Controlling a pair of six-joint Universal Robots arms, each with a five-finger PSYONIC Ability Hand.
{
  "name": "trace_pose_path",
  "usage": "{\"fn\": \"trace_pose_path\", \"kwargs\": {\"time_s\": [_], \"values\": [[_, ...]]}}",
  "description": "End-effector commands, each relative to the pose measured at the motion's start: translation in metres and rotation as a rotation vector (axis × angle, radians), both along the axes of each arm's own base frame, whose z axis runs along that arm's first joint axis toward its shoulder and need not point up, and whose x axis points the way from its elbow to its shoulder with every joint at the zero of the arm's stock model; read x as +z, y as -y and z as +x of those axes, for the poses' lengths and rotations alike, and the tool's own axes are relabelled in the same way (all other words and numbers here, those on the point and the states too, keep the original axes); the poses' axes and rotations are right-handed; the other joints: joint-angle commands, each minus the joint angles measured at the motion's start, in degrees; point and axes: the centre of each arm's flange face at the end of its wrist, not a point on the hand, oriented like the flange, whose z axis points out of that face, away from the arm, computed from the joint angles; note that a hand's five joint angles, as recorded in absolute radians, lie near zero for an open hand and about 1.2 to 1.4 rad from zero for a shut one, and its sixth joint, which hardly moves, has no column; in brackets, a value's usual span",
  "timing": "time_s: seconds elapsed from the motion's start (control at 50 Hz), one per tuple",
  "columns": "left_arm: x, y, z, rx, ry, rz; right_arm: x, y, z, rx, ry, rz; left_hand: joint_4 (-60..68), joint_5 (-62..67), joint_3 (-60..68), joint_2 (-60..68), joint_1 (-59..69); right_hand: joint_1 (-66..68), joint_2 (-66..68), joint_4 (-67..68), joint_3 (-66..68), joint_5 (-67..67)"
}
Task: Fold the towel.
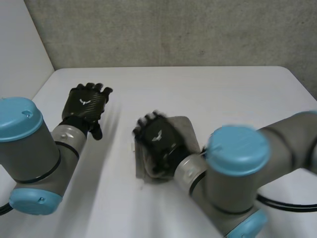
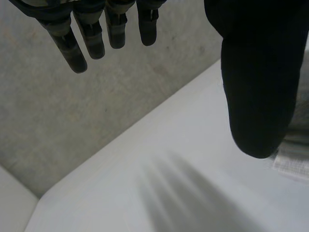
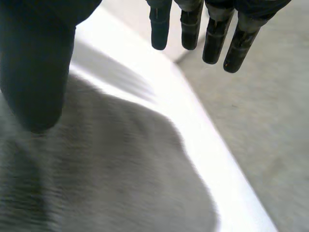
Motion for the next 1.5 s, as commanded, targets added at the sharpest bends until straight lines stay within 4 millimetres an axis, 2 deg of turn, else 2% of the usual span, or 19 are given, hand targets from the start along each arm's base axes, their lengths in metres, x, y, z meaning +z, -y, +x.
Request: {"fn": "trace_pose_path", "kwargs": {"time_s": [0.02,0.16,0.24,0.32,0.42,0.66,0.76,0.8,0.82,0.84,0.86,0.92,0.94,0.96,0.98,1.02,1.08,1.26,1.5], "values": [[0.026,-0.008,-0.041,-0.126,-0.170,-0.030,0.058,0.039,-0.047,-0.215,0.248,0.117,6.83,4.94,6.83,6.78,6.40,-3.02,-4.85,-4.14,-3.97,-5.25],[0.021,-0.009,-0.064,-0.208,-0.301,0.080,0.065,0.077,-0.098,-0.395,0.354,0.410,11.24,9.35,11.24,11.18,10.81,-3.02,-4.85,-4.14,-3.97,-5.25],[-0.009,-0.016,-0.084,-0.265,-0.309,0.235,0.065,0.086,-0.103,-0.372,0.384,0.483,9.90,8.00,9.90,9.84,9.47,-3.02,-4.85,-4.14,-3.97,-5.25],[-0.044,-0.018,-0.090,-0.248,-0.292,0.359,0.039,0.096,-0.099,-0.341,0.362,0.576,7.05,5.16,7.05,7.00,6.62,-3.02,-4.85,-4.14,-3.97,-5.25],[-0.066,-0.016,-0.085,-0.202,-0.253,0.411,0.017,0.101,-0.091,-0.339,0.323,0.612,6.70,4.81,6.70,6.64,6.27,-3.02,-4.85,-4.14,-3.97,-5.25],[-0.074,0.000,-0.049,-0.043,-0.198,0.465,-0.033,0.102,-0.060,-0.318,0.214,0.657,0.99,-0.90,0.99,0.93,0.56,-3.02,-4.85,-4.14,-3.97,-5.25],[-0.047,-0.002,-0.051,-0.071,-0.222,0.412,-0.009,0.107,-0.060,-0.341,0.165,0.532,0.98,-0.92,0.98,0.92,0.55,-3.02,-4.85,-4.14,-3.97,-5.25],[-0.032,-0.002,-0.052,-0.082,-0.237,0.379,0.042,0.107,-0.063,-0.327,0.239,0.424,0.98,-0.92,0.98,0.92,0.55,-3.02,-4.85,-4.14,-3.97,-5.25],[-0.016,-0.004,-0.052,-0.095,-0.246,0.341,0.043,0.107,-0.063,-0.326,0.239,0.423,1.31,-0.58,1.31,1.26,0.88,-3.02,-4.85,-4.14,-3.97,-5.25],[-0.016,-0.004,-0.052,-0.095,-0.246,0.341,0.069,0.106,-0.067,-0.326,0.290,0.373,1.31,-0.58,1.31,1.26,0.88,-3.02,-4.85,-4.14,-3.97,-5.25],[0.004,-0.006,-0.051,-0.109,-0.255,0.294,0.095,0.103,-0.070,-0.317,0.345,0.330,1.48,-0.41,1.48,1.43,1.05,-3.02,-4.85,-4.14,-3.97,-5.25],[0.050,-0.012,-0.046,-0.130,-0.270,0.174,0.120,0.101,-0.074,-0.313,0.409,0.288,1.48,-0.41,1.48,1.43,1.05,-3.02,-4.85,-4.14,-3.97,-5.25],[0.073,-0.014,-0.040,-0.127,-0.279,0.109,0.143,0.102,-0.082,-0.326,0.473,0.251,1.48,-0.41,1.48,1.43,1.05,-3.02,-4.85,-4.14,-3.97,-5.25],[0.073,-0.014,-0.040,-0.127,-0.279,0.108,0.164,0.105,-0.095,-0.361,0.534,0.214,1.48,-0.41,1.48,1.43,1.05,-3.02,-4.85,-4.14,-3.97,-5.25],[0.096,-0.018,-0.035,-0.127,-0.298,0.048,0.164,0.106,-0.095,-0.362,0.535,0.214,1.48,-0.41,1.48,1.43,1.05,-3.02,-4.85,-4.14,-3.97,-5.25],[0.115,-0.020,-0.029,-0.118,-0.318,0.000,0.194,0.114,-0.127,-0.460,0.608,0.135,0.98,-0.91,0.98,0.93,0.55,-3.02,-4.85,-4.14,-3.97,-5.25],[0.141,-0.019,-0.004,-0.041,-0.335,-0.046,0.213,0.113,-0.150,-0.547,0.639,0.076,0.47,-1.42,0.47,0.42,0.04,-3.02,-4.85,-4.14,-3.97,-5.25],[0.154,-0.020,0.022,0.039,-0.329,0.034,0.219,0.105,-0.166,-0.631,0.610,0.051,0.30,-1.59,0.30,0.25,-0.13,-3.02,-4.85,-4.14,-3.97,-5.25],[0.148,-0.023,0.022,0.035,-0.326,0.053,0.215,0.106,-0.163,-0.637,0.574,0.048,0.30,-1.59,0.30,0.25,-0.13,-3.02,-4.85,-4.14,-3.97,-5.25]]}}
